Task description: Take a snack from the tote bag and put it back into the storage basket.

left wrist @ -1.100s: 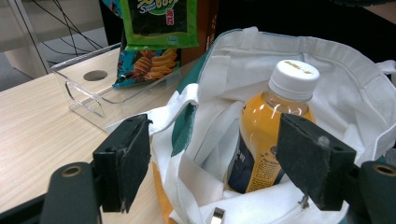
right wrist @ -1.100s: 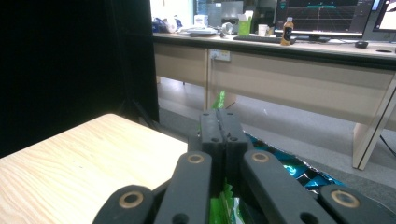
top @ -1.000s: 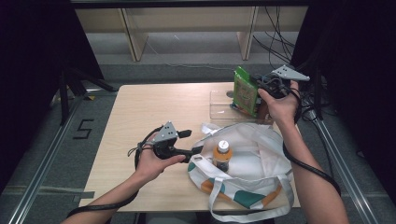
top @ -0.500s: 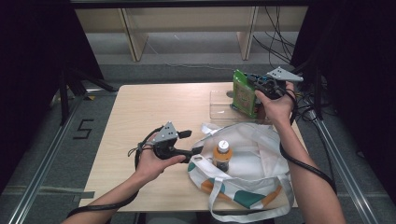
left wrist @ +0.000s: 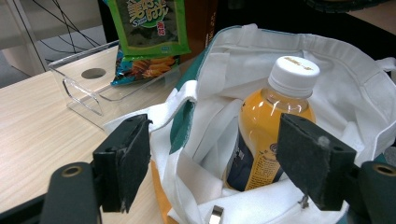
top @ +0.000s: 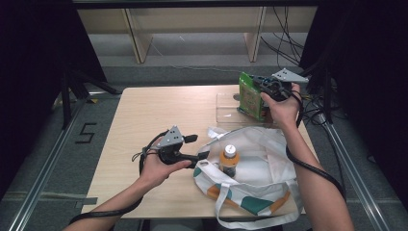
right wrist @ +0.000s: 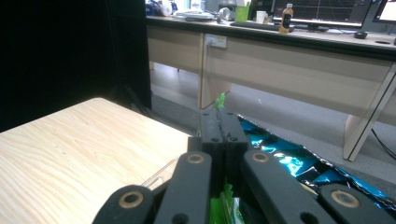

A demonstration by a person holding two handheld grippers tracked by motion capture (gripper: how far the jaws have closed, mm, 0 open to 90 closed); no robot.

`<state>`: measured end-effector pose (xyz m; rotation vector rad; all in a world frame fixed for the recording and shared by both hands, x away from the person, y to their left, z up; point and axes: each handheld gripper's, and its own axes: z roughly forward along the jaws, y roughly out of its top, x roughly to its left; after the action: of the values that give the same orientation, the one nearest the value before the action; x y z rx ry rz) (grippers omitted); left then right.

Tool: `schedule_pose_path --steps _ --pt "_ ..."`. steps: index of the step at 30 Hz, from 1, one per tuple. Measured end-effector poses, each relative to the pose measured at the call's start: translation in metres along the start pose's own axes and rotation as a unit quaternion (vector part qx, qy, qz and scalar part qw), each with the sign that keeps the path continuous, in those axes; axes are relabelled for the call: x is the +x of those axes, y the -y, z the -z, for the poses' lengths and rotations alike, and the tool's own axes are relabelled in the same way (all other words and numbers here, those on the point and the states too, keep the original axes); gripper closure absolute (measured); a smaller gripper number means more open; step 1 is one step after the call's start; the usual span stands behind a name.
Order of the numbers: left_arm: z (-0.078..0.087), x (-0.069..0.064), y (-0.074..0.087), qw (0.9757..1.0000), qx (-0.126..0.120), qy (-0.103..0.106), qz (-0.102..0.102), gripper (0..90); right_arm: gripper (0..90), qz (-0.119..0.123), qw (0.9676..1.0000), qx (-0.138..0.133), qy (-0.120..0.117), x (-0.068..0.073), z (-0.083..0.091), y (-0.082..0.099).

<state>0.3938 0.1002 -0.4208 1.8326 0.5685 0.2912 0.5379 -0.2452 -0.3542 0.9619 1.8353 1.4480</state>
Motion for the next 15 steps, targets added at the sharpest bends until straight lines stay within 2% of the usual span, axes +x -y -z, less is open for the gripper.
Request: schedule_pose_path --steps 3,4,6,8,9,14,15 --pt "0.0000 0.0000 0.0001 1.0000 0.000 0.000 0.000 25.7 90.0 0.006 1.0000 -0.003 -0.001 0.0004 -0.0019 -0.0008" --pt "0.0000 0.0000 0.0002 1.0000 0.000 0.000 0.001 25.7 90.0 -0.003 1.0000 0.000 -0.002 0.0020 -0.0022 -0.0010" --pt "0.0003 0.0002 0.0002 1.0000 0.000 -0.001 0.001 25.6 90.0 0.009 1.0000 -0.002 -0.002 0.0005 -0.0037 -0.0013" --pt "0.0002 0.0004 0.0003 1.0000 -0.002 0.001 0.002 25.7 90.0 -0.005 1.0000 0.000 -0.005 0.0022 -0.0049 -0.0001" --pt "0.0000 0.0005 0.0003 1.0000 -0.003 0.002 0.002 25.7 90.0 0.006 1.0000 0.000 -0.003 0.0005 -0.0060 0.0005" --pt "0.0006 0.0003 0.0003 1.0000 0.000 -0.001 0.001 25.7 90.0 -0.002 1.0000 0.005 0.000 -0.0001 -0.0088 0.0047" --pt "0.0001 0.0007 0.0004 1.0000 -0.003 0.002 0.001 25.7 90.0 0.005 1.0000 0.001 0.000 -0.0010 -0.0096 0.0055"
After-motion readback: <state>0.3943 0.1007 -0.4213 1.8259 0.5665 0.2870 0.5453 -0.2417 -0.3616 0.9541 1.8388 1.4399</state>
